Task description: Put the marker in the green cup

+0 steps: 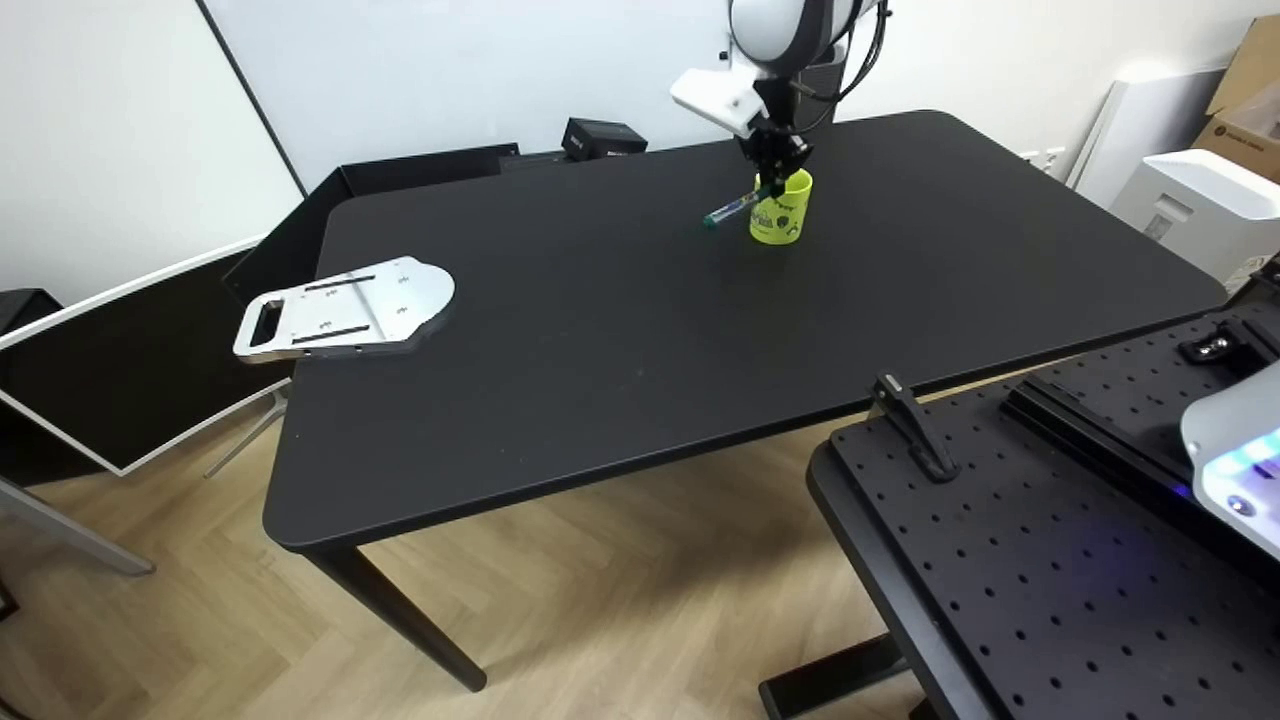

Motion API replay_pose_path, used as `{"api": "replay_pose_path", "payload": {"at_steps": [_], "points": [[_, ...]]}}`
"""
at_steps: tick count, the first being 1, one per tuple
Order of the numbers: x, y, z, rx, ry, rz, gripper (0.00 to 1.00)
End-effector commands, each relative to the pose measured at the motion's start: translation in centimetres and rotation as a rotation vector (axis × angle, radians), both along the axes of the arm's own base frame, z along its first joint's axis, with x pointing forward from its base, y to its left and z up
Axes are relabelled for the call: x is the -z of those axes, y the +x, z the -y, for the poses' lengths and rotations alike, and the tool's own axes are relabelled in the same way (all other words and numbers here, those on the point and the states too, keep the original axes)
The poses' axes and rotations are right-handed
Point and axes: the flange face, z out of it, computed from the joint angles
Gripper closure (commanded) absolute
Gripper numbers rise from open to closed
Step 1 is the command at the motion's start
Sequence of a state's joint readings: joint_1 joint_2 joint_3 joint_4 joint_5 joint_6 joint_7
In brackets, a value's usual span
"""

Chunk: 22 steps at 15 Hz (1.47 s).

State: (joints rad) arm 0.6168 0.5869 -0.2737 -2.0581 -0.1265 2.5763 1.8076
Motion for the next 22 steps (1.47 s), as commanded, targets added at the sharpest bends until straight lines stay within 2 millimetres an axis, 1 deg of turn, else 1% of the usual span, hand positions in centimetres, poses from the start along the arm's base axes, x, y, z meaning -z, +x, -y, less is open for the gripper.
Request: {"api": "replay_pose_path", "payload": {"at_steps": [1,5,8,11,15,22], "points": [[-3.2,1.0,0.5,-0.020,-0.145,0.018,0.95],[-4.9,2.0,1.0,-0.102,-0.332,0.062,0.95],[-5.2,2.5,1.3,-0.147,-0.444,0.090,0.95],[-5.1,2.8,1.5,-0.182,-0.527,0.127,0.95],[-4.8,3.4,2.1,-0.207,-0.570,0.173,0.95],[-3.5,4.9,4.5,-0.193,-0.575,0.187,0.95]]}}
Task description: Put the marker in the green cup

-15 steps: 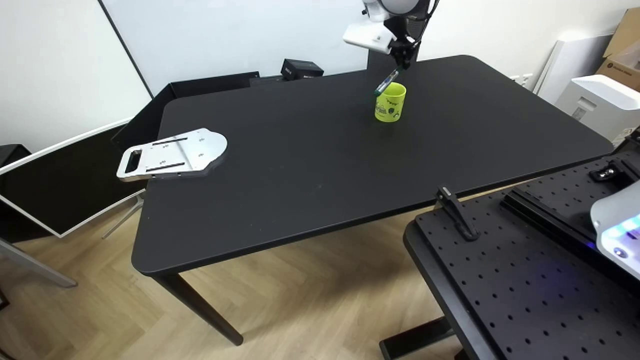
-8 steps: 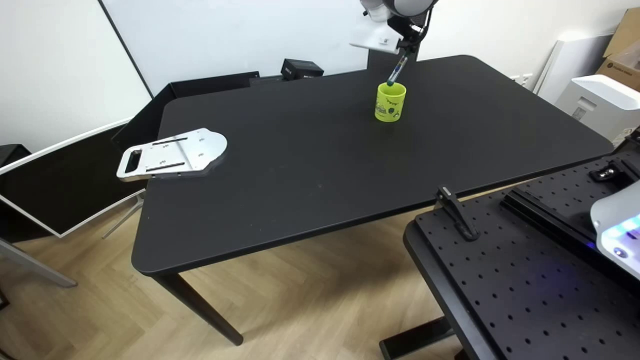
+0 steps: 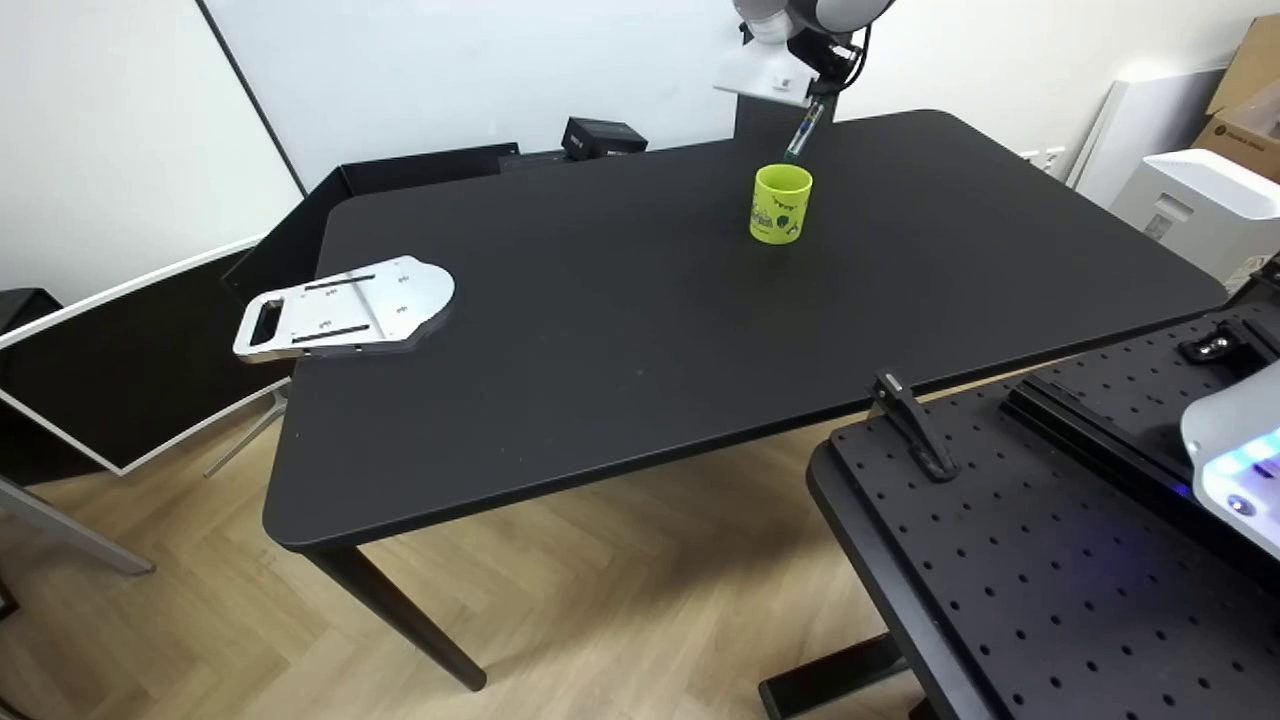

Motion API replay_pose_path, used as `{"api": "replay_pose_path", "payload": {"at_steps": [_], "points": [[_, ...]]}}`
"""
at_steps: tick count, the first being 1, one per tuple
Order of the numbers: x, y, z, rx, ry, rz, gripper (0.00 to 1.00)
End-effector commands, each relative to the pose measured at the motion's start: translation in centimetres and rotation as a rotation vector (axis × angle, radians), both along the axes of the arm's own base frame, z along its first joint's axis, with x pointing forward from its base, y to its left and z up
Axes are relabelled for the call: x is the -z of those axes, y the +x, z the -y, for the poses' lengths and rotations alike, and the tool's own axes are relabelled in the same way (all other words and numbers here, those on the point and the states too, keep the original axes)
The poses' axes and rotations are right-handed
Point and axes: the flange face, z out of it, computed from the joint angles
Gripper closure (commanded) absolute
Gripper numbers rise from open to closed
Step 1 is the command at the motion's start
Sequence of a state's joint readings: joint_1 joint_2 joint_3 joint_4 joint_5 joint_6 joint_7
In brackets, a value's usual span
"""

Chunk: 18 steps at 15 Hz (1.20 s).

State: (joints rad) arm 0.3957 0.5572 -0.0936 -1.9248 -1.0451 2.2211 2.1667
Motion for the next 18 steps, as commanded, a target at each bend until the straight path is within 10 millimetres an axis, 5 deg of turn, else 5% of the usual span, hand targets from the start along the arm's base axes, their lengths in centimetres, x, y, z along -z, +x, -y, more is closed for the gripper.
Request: {"api": "replay_pose_path", "payload": {"at_steps": [1,11,12,13,14,18], "points": [[0.8,1.1,0.7,0.033,0.005,0.039,0.95],[5.8,-0.1,0.2,0.045,0.018,-0.023,0.95],[6.1,-0.2,0.1,0.049,0.021,-0.027,0.86],[6.4,-0.2,0.1,0.051,0.022,-0.031,0.56],[6.6,-0.2,0.0,0.053,0.022,-0.033,0.56],[6.7,-0.1,-0.2,0.054,0.022,-0.034,0.29]]}}
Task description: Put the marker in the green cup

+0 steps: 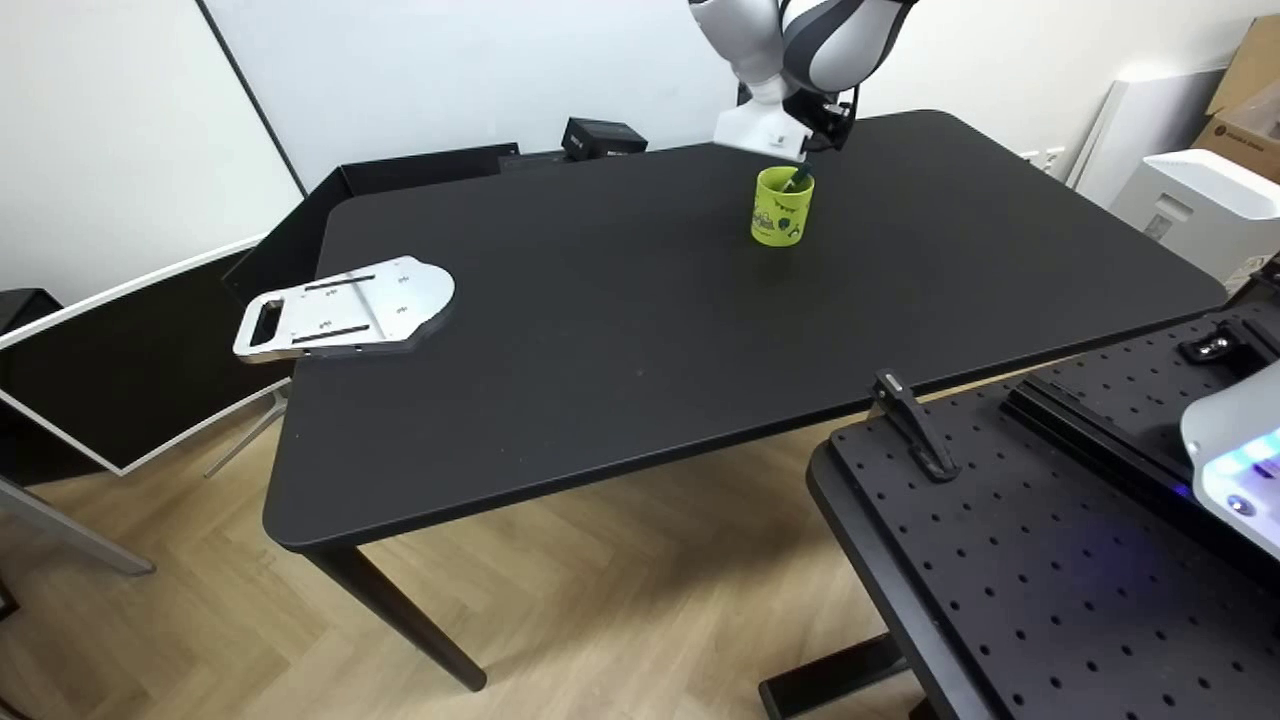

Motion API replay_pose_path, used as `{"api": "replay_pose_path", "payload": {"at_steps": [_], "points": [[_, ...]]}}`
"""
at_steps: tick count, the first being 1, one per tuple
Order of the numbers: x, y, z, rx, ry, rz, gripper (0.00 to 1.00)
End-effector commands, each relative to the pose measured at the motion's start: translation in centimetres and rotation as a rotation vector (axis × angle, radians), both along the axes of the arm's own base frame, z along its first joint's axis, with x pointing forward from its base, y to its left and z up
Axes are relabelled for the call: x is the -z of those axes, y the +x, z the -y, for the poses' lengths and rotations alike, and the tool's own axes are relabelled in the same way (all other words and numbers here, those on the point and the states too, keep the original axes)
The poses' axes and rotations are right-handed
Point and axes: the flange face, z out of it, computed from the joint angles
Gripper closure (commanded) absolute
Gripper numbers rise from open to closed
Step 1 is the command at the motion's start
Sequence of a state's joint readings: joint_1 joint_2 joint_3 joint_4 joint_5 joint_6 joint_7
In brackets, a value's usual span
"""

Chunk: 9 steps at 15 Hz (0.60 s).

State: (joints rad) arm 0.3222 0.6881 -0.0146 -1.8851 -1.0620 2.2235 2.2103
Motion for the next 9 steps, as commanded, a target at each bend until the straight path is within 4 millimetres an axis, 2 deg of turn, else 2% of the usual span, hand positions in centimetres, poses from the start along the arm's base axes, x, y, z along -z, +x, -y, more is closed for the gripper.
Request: {"api": "replay_pose_path", "payload": {"at_steps": [1,4,6,7,9], "points": [[-0.3,0.8,-0.4,0.029,0.009,0.039,0.23],[-1.5,1.1,-0.8,0.032,0.029,0.049,0.03],[-2.2,1.2,-1.0,0.040,0.048,0.040,0.00],[-1.1,0.9,-1.0,0.006,0.023,0.023,0.00],[-1.1,0.9,-1.2,0.001,0.025,0.018,0.00]]}}
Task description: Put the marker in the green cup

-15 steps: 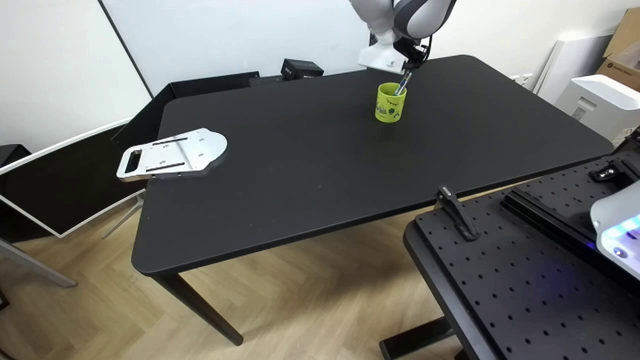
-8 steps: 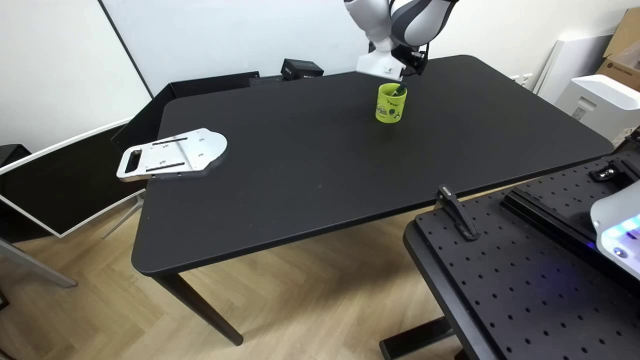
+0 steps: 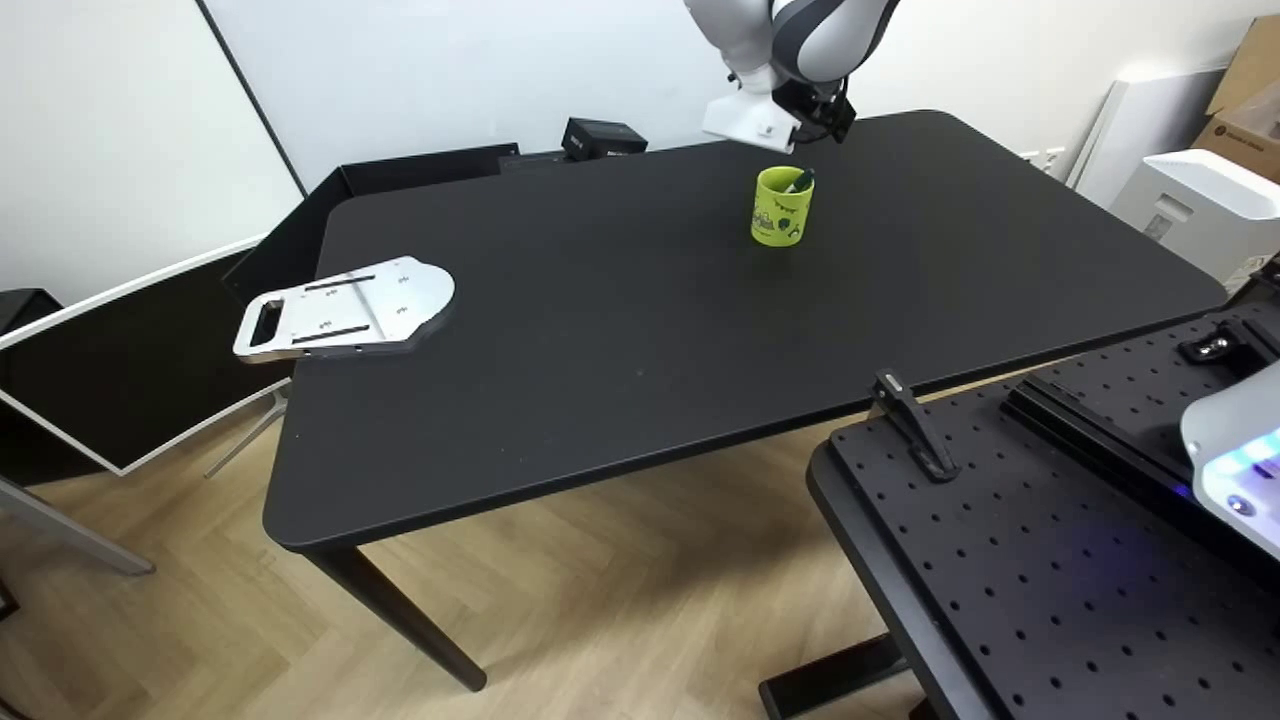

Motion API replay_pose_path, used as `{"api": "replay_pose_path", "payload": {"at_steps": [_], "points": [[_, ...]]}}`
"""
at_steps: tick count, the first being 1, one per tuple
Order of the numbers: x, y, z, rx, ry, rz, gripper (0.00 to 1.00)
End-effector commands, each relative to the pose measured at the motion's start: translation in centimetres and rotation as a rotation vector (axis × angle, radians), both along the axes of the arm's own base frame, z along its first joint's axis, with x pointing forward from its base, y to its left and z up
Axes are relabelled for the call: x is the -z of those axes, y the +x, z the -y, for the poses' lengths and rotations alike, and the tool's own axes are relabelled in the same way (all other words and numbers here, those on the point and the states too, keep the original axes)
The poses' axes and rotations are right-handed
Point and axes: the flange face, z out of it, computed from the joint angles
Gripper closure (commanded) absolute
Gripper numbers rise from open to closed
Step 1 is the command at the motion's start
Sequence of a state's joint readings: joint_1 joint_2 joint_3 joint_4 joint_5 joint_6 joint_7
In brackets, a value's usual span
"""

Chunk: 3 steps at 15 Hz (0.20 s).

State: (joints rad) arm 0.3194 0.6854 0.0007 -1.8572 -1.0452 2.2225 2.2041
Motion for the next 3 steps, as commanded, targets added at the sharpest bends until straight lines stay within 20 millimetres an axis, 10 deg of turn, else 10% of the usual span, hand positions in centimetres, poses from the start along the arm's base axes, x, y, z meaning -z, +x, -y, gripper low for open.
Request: {"api": "replay_pose_path", "payload": {"at_steps": [1,3], "points": [[0.07,0.01,-0.10,0.000,0.000,-0.003,0.00],[0.21,-0.04,-0.10,0.000,-0.001,-0.005,0.00]]}}
